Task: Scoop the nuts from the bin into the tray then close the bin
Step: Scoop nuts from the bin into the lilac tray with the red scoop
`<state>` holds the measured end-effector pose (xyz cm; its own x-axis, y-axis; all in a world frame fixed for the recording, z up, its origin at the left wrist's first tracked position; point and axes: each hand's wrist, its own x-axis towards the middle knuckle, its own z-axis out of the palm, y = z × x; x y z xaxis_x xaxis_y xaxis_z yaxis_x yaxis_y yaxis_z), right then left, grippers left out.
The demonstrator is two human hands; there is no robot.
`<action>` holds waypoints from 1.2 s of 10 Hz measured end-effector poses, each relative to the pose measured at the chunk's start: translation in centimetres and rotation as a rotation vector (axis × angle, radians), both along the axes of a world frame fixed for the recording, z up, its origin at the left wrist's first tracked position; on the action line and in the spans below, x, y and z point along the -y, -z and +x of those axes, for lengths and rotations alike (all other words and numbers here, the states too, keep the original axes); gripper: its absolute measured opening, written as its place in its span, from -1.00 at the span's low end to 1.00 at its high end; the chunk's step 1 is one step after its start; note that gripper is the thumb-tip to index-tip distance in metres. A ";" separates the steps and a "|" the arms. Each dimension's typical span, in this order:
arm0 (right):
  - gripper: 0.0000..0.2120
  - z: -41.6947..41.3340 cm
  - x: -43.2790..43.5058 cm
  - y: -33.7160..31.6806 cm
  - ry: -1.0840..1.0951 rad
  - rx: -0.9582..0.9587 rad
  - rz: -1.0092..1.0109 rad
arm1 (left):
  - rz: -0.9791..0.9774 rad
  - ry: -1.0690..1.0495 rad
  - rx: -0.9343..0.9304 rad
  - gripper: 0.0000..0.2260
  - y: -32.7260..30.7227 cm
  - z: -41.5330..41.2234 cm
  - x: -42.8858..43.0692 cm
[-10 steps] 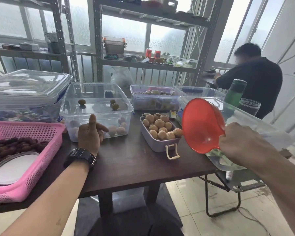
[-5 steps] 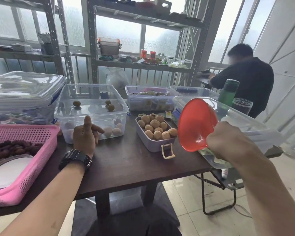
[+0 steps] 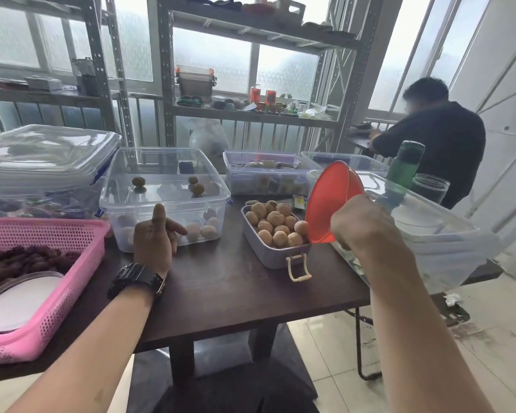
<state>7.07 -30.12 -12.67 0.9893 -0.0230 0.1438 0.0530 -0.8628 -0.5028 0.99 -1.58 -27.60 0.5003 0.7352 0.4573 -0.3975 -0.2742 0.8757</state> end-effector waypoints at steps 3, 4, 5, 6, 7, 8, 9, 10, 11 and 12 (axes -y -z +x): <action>-0.72 -0.2 -1.6 -1.6 0.006 0.026 -0.063 | 0.024 -0.004 -0.004 -0.35 -0.1 -0.3 0.4; -0.73 0.1 -1.7 -2.3 -0.008 0.071 -0.071 | 0.013 -0.014 -0.004 -0.35 -0.2 -0.2 0.5; -0.81 -0.1 -2.7 -3.2 -0.075 0.116 -0.062 | -0.001 -0.025 -0.013 -0.34 -0.2 -0.2 0.5; -0.84 0.0 -4.9 -3.7 -0.198 0.135 -0.013 | -0.045 -0.029 -0.006 -0.34 -0.3 -0.3 0.5; -0.80 0.8 -8.3 -3.6 -0.329 0.148 0.073 | -0.082 -0.041 0.007 -0.33 -0.4 -0.2 0.4; -0.76 1.9 -12.2 -3.2 -0.434 0.193 0.066 | -0.099 -0.072 0.017 -0.32 -0.4 -0.1 0.3; -0.82 3.2 -16.3 -2.5 -0.526 0.218 -0.019 | -0.111 -0.118 0.021 -0.32 -0.4 0.0 0.2; -0.83 4.5 -20.2 -1.7 -0.605 0.239 -0.182 | -0.130 -0.144 0.028 -0.31 -0.3 0.2 0.1; -0.69 5.3 -22.9 -1.4 -0.670 0.298 -0.462 | -0.157 -0.181 0.017 -0.32 0.1 0.6 -0.3; -0.68 5.8 -24.2 -2.1 -0.770 0.435 -0.763 | -0.158 -0.168 0.003 -0.31 0.4 0.9 -0.7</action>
<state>12.90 -5.87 -10.60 0.5680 0.8005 0.1913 0.7341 -0.5978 0.3220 1.89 -0.89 -28.04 0.3636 0.8709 0.3308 -0.3600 -0.1961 0.9121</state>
